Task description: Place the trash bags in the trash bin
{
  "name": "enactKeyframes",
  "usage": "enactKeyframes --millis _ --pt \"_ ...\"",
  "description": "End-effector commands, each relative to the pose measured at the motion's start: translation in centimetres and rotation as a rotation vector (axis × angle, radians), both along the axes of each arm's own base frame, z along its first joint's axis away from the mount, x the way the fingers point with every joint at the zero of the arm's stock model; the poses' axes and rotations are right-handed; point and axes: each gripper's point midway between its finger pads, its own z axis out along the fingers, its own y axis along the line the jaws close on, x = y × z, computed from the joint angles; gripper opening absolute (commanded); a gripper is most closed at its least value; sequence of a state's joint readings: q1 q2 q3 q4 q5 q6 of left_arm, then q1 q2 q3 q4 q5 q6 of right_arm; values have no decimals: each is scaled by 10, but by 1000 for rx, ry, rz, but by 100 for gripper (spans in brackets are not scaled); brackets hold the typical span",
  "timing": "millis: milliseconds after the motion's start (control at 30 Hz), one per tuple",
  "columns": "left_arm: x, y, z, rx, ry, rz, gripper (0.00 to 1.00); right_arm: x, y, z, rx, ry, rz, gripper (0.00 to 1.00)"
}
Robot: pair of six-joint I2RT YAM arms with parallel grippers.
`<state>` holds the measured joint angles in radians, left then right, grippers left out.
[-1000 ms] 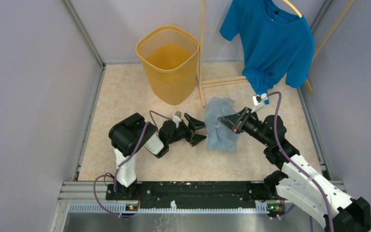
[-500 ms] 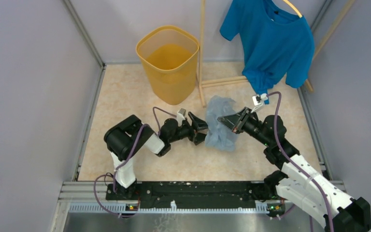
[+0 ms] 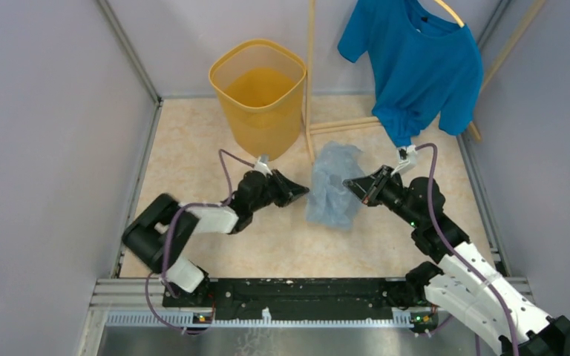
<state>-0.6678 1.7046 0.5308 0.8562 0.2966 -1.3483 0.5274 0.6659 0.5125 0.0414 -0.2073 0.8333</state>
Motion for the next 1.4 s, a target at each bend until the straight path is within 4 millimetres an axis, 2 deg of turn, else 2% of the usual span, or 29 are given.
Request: enactKeyframes --millis 0,100,200,300,367,433,500,533,600,667,767,900,1000,1133,1233,1300,1367 --pt "25 63 34 402 -282 177 11 14 -31 9 -159 -52 -148 0" --pt "23 98 58 554 -359 251 4 21 -31 3 -217 -44 -147 0" --pt "12 129 73 692 -384 312 0 28 -15 1 -228 -13 -107 0" --pt "6 154 97 744 -418 384 0 29 10 20 -240 -60 -57 0" --pt "0 158 116 718 -469 386 1 30 18 32 -236 -89 -58 0" --pt "-10 144 131 642 -541 307 21 29 23 43 -195 -113 -43 0" --pt "-23 120 137 536 -601 186 46 27 29 47 -170 -119 -15 0" --pt "-37 102 139 464 -626 81 56 27 31 48 -162 -117 -9 0" --pt "-60 75 148 326 -669 -77 67 24 36 51 -130 -111 16 0" --pt "-77 58 153 216 -690 -185 72 19 43 56 -72 -112 49 0" --pt "-93 39 154 95 -693 -292 70 14 52 64 12 -108 91 0" --pt "-94 24 136 64 -621 -327 65 9 61 74 86 -94 138 0" --pt "-88 13 133 31 -603 -323 63 2 71 78 147 -85 181 0" --pt "-69 -19 127 28 -578 -330 52 -13 93 75 235 -53 262 0" --pt "-53 -45 105 32 -517 -316 42 -32 115 82 352 -27 357 0" --pt "-42 -50 99 11 -494 -264 38 -41 125 82 435 7 402 0" --pt "-31 -51 102 1 -505 -211 37 -44 125 79 507 38 411 0"
